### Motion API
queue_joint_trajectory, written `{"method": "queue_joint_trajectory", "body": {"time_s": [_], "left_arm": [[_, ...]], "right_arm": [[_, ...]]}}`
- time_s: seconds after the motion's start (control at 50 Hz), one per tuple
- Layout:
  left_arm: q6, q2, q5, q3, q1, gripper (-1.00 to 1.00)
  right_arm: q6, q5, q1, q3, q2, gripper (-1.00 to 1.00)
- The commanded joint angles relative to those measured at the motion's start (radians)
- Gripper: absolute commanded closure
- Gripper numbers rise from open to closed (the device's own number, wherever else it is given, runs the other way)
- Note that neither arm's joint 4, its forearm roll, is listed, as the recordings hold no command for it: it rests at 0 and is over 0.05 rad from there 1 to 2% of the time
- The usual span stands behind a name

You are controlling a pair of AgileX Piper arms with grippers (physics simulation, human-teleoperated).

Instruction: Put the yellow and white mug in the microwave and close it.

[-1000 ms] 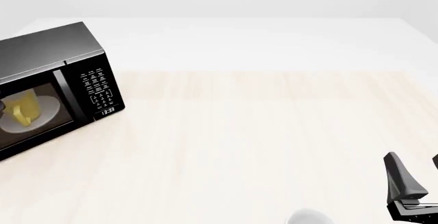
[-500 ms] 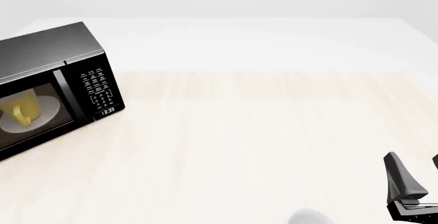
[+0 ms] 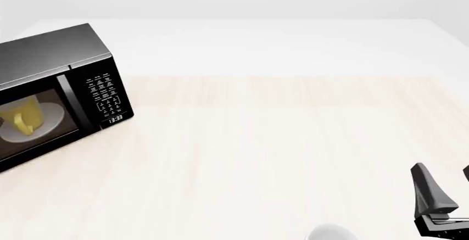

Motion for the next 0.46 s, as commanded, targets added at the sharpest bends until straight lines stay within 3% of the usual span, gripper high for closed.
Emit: {"method": "queue_joint_trajectory", "body": {"time_s": [0.02,0.06,0.32,0.46], "left_arm": [[-0.001,-0.092,0.104,-0.070,0.002,-1.00],[0.046,-0.131,0.117,-0.093,0.008,-1.00],[0.076,-0.205,0.208,-0.167,0.027,-1.00],[0.081,-0.244,0.235,-0.160,0.056,-1.00]], "right_arm": [[0.000,0.000,0.000,0.000,0.000,-1.00],[0.000,0.000,0.000,0.000,0.000,-1.00],[0.000,0.000,0.000,0.000,0.000,-1.00],[0.000,0.000,0.000,0.000,0.000,-1.00]]}}
